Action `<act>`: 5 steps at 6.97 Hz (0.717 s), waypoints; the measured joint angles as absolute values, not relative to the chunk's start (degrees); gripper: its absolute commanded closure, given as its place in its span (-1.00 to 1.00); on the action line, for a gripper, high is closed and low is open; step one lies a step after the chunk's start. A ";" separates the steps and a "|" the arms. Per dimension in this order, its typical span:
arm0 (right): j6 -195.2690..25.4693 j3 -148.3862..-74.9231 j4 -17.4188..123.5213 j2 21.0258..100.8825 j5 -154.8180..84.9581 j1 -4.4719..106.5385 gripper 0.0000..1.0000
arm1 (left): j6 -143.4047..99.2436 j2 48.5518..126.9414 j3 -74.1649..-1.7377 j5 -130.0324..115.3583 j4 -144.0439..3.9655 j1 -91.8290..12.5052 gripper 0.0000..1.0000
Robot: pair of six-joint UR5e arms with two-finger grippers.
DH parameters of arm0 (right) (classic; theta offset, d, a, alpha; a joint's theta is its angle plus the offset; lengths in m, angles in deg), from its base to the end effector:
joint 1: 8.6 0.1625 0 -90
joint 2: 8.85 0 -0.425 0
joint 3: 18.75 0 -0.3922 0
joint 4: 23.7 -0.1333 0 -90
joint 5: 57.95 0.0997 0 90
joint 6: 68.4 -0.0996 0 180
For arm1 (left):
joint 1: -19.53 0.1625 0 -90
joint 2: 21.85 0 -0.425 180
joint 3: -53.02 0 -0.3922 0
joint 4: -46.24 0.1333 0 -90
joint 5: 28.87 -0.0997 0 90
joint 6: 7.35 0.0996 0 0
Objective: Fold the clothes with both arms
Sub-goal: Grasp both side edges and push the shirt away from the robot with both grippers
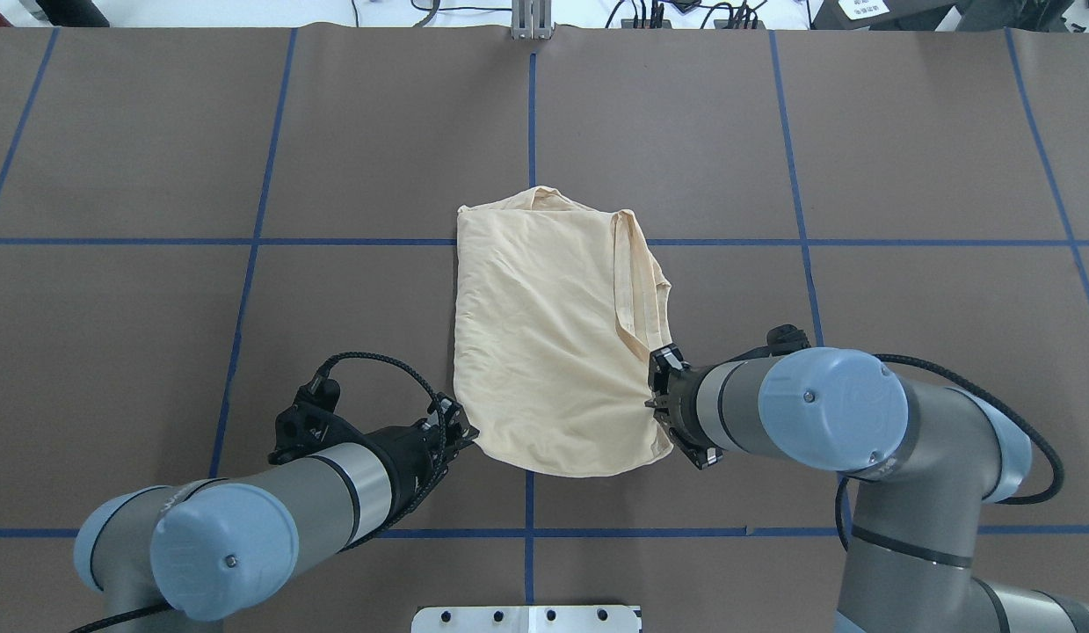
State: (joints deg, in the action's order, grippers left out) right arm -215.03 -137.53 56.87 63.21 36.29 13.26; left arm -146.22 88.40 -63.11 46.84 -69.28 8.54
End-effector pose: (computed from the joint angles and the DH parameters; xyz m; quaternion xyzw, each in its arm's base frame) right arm -0.4523 -0.3171 0.2538 -0.1717 -0.4391 0.5443 0.6939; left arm 0.5004 -0.2580 0.2125 -0.0938 0.5837 -0.4641 0.6597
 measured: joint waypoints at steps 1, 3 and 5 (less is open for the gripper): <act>-217.56 -135.06 56.89 61.13 37.90 16.40 1.00 | -146.39 89.32 -63.04 46.99 -68.29 6.00 1.00; -218.33 -126.11 56.84 54.93 43.09 22.82 1.00 | -142.22 94.38 -58.01 49.09 -68.01 -1.37 1.00; -216.76 -118.67 56.82 49.81 47.16 27.51 1.00 | -137.02 99.97 -48.64 52.29 -69.28 -8.33 1.00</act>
